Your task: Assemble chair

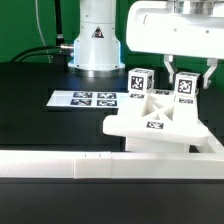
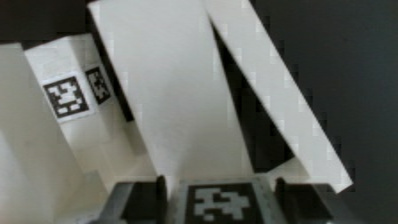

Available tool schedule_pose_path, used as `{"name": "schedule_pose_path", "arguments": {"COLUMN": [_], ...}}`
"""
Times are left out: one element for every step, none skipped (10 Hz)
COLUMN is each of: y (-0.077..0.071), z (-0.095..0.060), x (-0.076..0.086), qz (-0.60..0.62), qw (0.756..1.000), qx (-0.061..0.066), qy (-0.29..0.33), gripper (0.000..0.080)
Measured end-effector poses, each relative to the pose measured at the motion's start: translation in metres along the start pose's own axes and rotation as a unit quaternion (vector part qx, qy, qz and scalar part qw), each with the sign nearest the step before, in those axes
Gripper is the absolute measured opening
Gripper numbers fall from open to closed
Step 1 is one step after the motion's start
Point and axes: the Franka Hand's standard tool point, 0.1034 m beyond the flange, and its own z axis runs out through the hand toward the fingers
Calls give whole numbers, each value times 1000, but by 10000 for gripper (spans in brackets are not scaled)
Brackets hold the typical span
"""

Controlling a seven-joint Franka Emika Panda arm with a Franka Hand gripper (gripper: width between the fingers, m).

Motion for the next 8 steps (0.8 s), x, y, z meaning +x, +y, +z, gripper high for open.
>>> {"name": "schedule_pose_path", "arguments": {"y": [-1, -1, -2, -3, -4, -5, -7, -8], "z": [0, 0, 0, 0, 0, 0, 0, 0], "x": [0, 0, 0, 0, 1, 1, 1, 1], "qz": [51, 75, 110, 168, 212, 259, 315, 337], "qw": [999, 997, 994, 986, 977, 966, 949, 941], "qx": [0, 1, 5, 15, 20, 28, 34, 35], "qy": [0, 1, 0, -5, -6, -8, -11, -11], "gripper": [285, 285, 285, 285, 285, 285, 285, 285]}}
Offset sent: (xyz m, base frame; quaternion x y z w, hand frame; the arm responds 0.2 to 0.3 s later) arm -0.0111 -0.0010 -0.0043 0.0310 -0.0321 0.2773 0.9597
